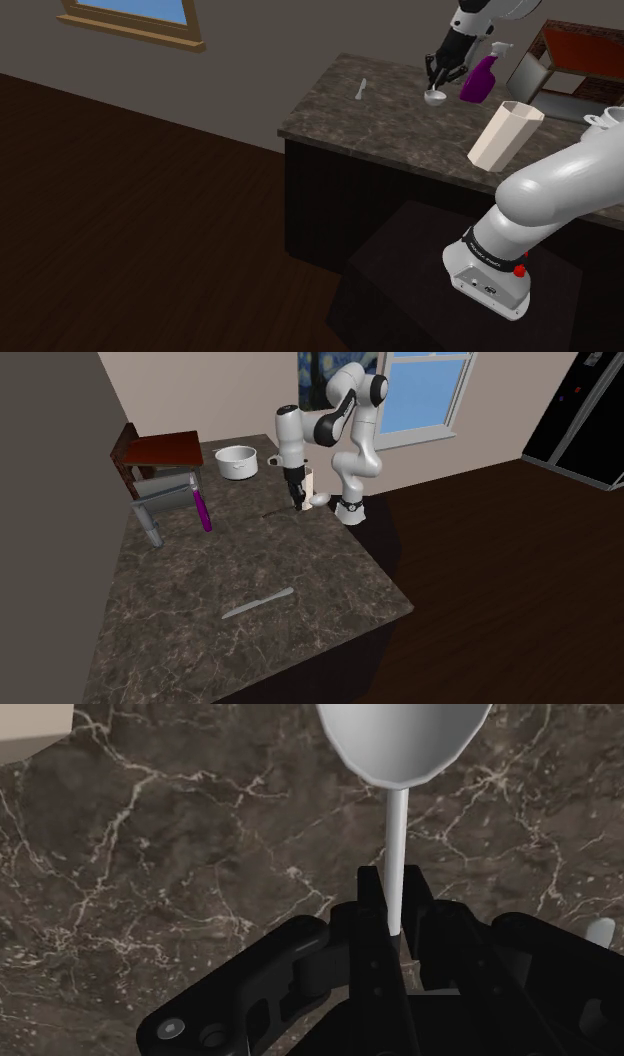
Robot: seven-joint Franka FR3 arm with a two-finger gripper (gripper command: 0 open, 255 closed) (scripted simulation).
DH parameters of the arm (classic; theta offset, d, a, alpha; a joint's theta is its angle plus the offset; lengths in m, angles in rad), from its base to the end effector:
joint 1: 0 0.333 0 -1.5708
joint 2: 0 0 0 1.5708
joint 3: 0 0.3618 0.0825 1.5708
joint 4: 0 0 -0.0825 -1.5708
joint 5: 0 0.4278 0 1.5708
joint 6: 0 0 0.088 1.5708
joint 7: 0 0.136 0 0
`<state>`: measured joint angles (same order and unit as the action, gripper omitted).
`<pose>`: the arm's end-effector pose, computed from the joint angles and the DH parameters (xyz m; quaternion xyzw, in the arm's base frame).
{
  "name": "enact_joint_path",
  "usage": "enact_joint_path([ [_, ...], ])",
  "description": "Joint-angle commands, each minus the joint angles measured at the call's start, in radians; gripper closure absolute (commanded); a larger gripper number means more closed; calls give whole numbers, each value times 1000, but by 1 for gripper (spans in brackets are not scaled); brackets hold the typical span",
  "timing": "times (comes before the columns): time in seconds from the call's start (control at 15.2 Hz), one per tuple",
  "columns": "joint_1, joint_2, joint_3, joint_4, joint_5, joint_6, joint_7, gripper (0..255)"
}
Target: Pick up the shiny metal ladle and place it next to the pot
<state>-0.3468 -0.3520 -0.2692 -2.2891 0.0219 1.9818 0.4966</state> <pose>0.3872 -0.2798 0.4869 -0.8493 0.5247 -0.0192 0.0551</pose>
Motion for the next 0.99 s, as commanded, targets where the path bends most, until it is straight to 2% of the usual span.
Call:
enact_joint_path([
  [0.0, 0, -6, 2, 22, -1, -28, 3, 255],
  [0.73, 2, -18, 10, 150, -3, -168, 17, 255],
  [0.92, -26, -21, -41, 156, -20, -180, -54, 255],
])
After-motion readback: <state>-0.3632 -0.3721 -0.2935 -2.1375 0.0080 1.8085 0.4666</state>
